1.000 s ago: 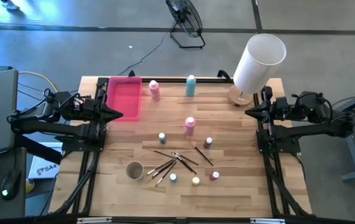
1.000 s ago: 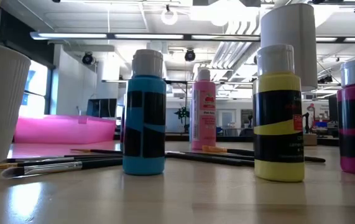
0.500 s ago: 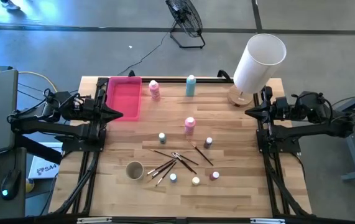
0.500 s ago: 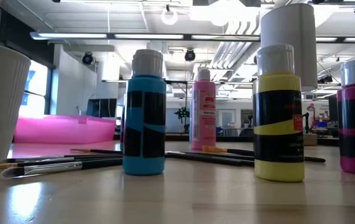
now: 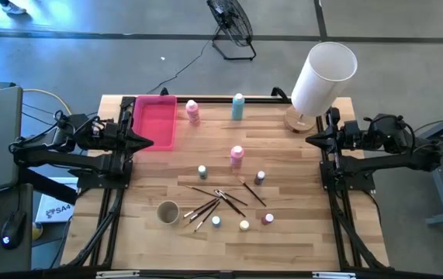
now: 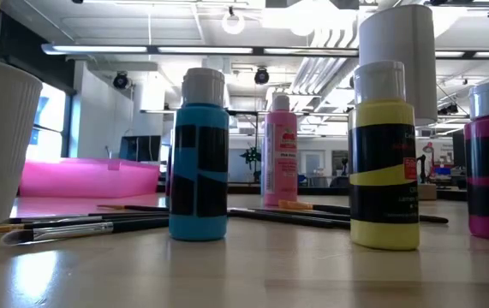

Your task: Pick & Place Paint Supplies

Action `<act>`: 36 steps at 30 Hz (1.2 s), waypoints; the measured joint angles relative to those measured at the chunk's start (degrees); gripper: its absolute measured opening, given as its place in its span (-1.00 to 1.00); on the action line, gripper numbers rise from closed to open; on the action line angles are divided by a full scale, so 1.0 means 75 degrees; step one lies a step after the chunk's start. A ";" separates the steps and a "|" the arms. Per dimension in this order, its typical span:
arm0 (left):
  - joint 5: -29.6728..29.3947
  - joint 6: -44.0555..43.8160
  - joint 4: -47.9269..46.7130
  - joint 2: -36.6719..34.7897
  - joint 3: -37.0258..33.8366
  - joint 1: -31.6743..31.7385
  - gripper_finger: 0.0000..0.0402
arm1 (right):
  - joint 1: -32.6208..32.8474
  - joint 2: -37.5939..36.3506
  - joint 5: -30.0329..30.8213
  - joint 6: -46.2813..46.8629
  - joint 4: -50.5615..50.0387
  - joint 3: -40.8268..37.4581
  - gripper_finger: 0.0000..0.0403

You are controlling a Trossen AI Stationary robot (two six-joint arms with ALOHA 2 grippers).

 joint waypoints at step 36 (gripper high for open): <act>0.0000 -0.0002 0.0003 0.0000 0.0003 0.0001 -0.99 | 0.0000 -0.0001 -0.0003 -0.0783 0.0060 0.0003 -0.96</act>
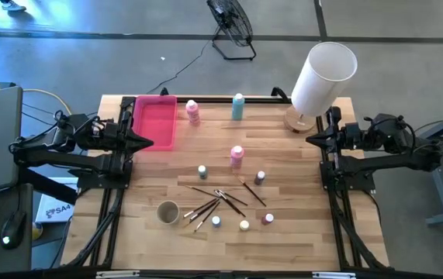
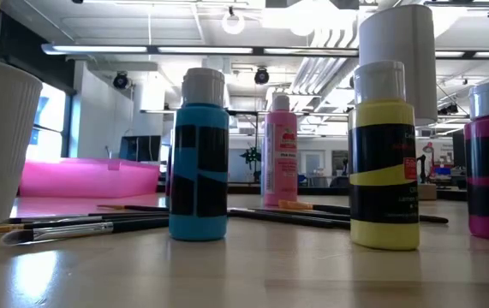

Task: Pick & Place Paint Supplies
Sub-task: Put the big pink paint bottle into the pink bin

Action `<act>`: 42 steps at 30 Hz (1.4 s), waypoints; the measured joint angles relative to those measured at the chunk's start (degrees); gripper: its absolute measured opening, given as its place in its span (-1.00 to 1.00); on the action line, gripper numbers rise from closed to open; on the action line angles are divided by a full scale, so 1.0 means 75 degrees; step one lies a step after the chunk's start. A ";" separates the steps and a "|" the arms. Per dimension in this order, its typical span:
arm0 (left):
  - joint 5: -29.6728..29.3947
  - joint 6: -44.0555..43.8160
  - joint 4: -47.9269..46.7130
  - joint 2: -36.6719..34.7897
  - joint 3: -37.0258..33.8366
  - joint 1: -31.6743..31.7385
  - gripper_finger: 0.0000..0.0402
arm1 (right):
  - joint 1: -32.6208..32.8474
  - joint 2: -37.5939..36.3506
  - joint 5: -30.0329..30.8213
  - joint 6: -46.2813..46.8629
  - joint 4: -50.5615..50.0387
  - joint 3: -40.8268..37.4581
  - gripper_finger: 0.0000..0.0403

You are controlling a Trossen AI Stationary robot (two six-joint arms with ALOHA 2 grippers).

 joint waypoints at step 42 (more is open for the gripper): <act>-0.0409 -0.0046 -0.0265 -0.0003 0.0000 0.0000 -1.00 | 0.0003 -0.0002 0.0003 0.0334 0.0289 0.0000 -0.98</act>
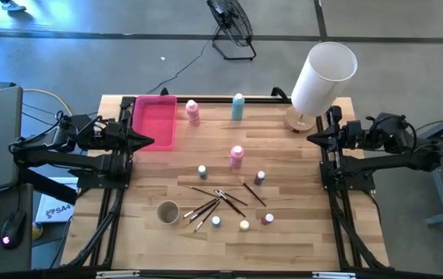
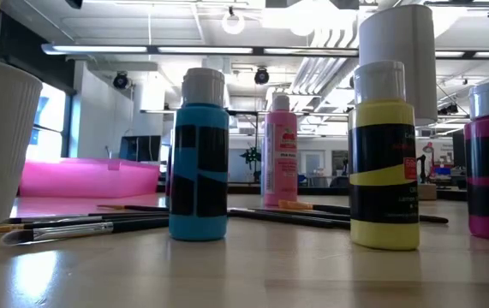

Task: Pick & Place Paint Supplies
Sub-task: Put the big pink paint bottle into the pink bin

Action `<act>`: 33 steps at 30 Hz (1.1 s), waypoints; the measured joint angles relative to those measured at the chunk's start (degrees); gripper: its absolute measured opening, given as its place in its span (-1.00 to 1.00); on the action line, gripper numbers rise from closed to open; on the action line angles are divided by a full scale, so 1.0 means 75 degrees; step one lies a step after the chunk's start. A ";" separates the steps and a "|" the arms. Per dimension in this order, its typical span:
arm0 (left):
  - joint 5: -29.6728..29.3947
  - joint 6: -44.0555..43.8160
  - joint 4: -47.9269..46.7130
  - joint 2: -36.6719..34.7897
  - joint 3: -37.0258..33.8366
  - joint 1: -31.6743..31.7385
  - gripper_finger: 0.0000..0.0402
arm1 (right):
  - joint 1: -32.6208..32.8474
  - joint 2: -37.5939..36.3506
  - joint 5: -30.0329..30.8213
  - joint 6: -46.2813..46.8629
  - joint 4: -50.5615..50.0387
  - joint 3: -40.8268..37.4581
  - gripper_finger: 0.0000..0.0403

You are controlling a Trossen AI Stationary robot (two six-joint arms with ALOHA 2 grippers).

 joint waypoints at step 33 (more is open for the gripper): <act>-0.0015 0.0209 -0.0482 -0.0806 -0.0011 0.0002 -1.00 | 0.0000 -0.0090 0.1177 0.0897 -0.0166 0.0000 -0.99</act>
